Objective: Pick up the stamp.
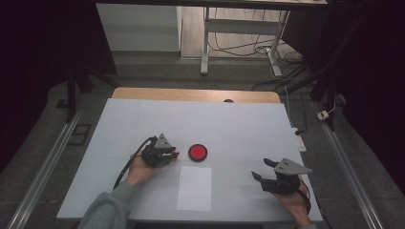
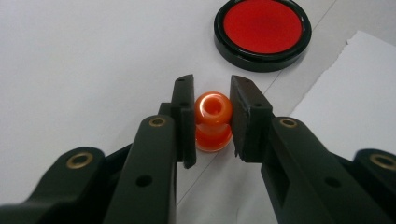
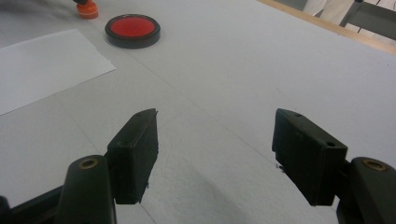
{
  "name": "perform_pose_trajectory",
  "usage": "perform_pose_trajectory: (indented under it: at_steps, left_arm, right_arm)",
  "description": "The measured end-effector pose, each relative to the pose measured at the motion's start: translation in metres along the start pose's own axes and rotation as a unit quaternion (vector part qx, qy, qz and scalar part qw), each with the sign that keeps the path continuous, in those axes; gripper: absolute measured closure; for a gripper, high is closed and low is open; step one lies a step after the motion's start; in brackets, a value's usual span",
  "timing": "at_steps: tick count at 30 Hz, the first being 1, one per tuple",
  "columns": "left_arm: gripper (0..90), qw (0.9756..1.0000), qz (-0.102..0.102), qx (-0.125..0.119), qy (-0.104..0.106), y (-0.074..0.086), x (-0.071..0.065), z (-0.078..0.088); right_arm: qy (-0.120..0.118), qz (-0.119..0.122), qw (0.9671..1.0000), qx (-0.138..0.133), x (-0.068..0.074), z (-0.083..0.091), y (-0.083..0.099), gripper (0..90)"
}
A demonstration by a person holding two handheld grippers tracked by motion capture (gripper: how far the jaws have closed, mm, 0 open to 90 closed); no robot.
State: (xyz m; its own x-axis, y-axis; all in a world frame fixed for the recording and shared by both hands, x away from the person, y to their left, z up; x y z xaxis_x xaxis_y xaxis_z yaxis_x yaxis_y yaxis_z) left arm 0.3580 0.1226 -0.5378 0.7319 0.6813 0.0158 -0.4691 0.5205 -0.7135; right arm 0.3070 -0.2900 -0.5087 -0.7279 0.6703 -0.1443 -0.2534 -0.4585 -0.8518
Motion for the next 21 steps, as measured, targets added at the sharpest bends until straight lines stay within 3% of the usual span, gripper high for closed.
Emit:
perform_pose_trajectory:
  at_steps: [21]
  left_arm:
    - [72.3, 0.9991, 0.017, -0.036, 0.012, -0.005, 0.001, 0.018]
  right_arm:
    - [0.000, 0.002, 1.0000, 0.003, 0.000, -0.001, 0.000, 31.6]
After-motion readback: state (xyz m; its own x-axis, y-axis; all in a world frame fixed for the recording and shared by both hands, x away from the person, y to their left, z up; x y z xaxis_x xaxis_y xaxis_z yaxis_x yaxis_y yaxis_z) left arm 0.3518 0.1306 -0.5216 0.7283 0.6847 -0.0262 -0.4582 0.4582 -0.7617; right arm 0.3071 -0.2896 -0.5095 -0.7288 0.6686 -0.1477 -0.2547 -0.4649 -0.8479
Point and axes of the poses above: each handheld gripper's, and its own axes: z roughly backward along the jaws, y roughly out of its underside, x roughly to its left, the point moved 2 cm from there along -z, roughly forward along the jaws, and after that the axes turned 1 degree about z, right-handed, at the moved point
